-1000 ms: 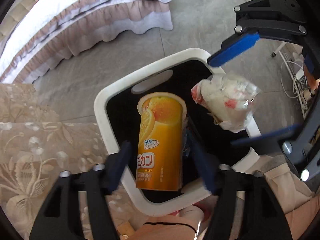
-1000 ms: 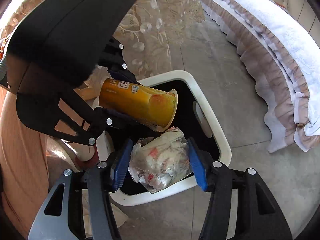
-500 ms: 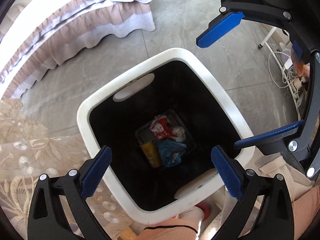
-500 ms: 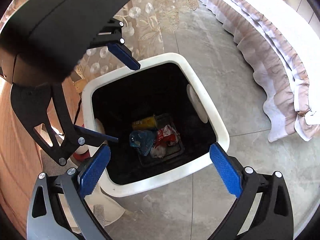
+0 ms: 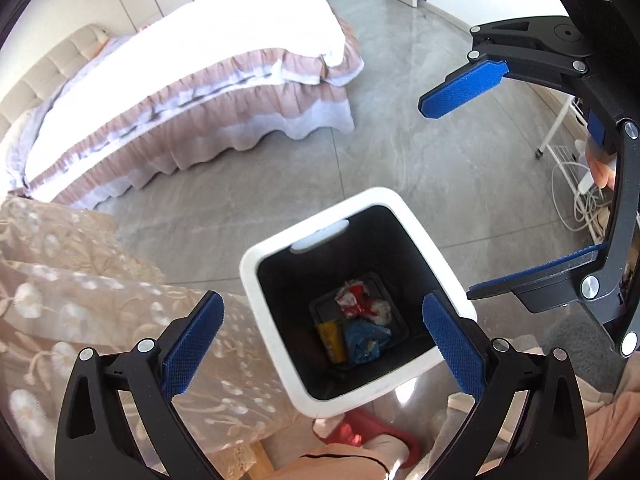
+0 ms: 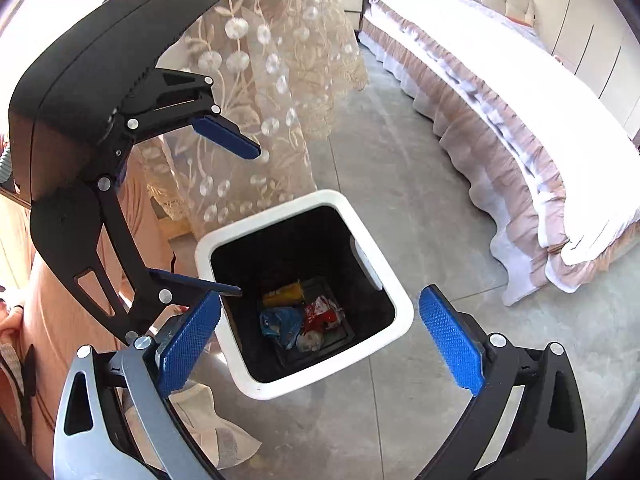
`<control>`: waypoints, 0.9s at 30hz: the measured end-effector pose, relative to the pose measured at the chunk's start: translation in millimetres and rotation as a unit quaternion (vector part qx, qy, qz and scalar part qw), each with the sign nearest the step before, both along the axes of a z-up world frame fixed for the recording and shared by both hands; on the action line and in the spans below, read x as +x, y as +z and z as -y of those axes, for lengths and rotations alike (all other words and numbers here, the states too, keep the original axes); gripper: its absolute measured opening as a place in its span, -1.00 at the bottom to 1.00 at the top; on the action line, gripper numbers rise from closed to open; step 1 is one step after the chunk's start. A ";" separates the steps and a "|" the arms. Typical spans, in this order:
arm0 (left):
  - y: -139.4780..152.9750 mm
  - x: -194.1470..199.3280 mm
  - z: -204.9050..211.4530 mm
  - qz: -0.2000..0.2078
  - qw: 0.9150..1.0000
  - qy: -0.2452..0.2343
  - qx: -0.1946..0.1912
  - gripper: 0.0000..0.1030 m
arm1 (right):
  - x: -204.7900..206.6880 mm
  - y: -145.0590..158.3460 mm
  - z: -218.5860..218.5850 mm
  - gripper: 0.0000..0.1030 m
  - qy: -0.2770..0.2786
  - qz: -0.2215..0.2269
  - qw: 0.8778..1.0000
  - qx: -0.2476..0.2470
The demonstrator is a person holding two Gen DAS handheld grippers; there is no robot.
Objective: Collect trash
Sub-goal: 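Move both tools back over the table toward the remaining wrappers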
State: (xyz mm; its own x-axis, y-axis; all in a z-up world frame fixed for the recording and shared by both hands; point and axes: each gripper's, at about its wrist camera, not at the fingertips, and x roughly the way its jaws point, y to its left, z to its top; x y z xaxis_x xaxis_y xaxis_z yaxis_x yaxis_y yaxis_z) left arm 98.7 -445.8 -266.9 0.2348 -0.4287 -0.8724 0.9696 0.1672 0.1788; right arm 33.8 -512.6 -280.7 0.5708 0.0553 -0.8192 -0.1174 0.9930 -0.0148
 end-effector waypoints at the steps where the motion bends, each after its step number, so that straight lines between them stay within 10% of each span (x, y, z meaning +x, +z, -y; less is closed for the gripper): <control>1: 8.0 -0.4 -4.5 0.008 1.000 0.008 -0.008 0.90 | -0.6 9.8 -0.9 0.93 -0.004 0.014 1.000 0.004; 18: 102.1 15.3 -87.3 0.026 0.981 0.149 -0.123 0.90 | 2.6 112.2 -31.5 0.93 -0.012 0.137 0.989 0.043; 27: 146.5 35.5 -163.7 0.070 0.941 0.272 -0.191 0.90 | 28.1 149.4 -77.0 0.93 -0.002 0.193 0.980 0.051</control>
State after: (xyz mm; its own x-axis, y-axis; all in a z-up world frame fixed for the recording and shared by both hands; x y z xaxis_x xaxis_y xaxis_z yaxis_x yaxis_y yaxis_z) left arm 134.1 -282.1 -120.4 0.6105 -0.4881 -0.6238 0.6938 0.7095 0.1239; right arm 61.9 -435.6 -131.2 0.8379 0.1226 -0.5319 -0.1191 0.9920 0.0411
